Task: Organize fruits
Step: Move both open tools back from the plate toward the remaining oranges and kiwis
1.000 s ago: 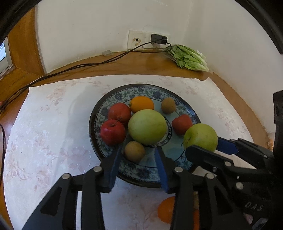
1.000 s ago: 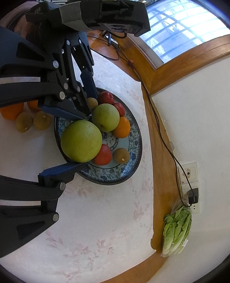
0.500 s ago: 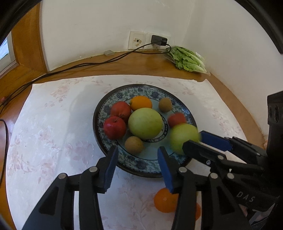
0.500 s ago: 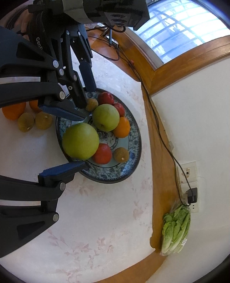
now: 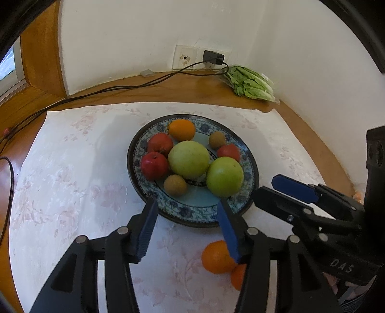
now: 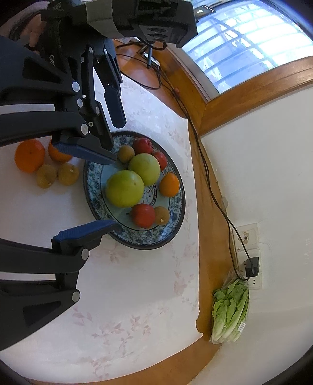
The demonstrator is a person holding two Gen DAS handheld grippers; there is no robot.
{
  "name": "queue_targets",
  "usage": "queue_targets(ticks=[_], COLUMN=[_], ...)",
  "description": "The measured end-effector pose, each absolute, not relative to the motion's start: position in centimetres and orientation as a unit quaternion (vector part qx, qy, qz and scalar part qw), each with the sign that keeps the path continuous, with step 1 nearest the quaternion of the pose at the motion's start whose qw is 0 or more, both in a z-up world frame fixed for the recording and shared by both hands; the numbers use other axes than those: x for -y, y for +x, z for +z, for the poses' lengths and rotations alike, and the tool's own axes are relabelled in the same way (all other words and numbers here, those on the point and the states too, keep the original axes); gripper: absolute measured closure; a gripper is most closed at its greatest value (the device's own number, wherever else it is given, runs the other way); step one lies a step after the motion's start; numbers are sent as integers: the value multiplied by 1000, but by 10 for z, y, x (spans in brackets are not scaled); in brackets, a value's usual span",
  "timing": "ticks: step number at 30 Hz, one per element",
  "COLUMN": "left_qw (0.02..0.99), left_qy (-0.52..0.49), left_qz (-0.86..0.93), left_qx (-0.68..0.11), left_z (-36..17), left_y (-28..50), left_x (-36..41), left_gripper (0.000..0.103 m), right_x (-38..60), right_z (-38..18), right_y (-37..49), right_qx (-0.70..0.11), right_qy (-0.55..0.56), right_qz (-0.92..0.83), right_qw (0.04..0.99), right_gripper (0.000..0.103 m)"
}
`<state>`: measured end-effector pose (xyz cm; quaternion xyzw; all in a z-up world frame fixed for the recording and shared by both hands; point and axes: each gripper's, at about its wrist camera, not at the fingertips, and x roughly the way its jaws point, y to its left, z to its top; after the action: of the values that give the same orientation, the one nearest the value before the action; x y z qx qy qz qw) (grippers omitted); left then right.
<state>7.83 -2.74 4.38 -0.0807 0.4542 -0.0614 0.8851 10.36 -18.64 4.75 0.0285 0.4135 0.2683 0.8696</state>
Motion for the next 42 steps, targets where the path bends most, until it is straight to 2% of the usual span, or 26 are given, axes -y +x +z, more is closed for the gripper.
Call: queue_targets(ticks=[17,42], left_qw=[884,871], left_qy=[-84,-83], left_qz=[-75,-65], left_qx=[-454,-480], left_z=[52,23], left_y=[45,43], left_x=[36,55], left_gripper=[47,47], right_x=[207,236], right_z=[51,32], right_y=[56,43], right_qx=[-418,-432], right_qy=[47,80], right_qz=[264,250], right_qw=[868,863], right_gripper=[54,54])
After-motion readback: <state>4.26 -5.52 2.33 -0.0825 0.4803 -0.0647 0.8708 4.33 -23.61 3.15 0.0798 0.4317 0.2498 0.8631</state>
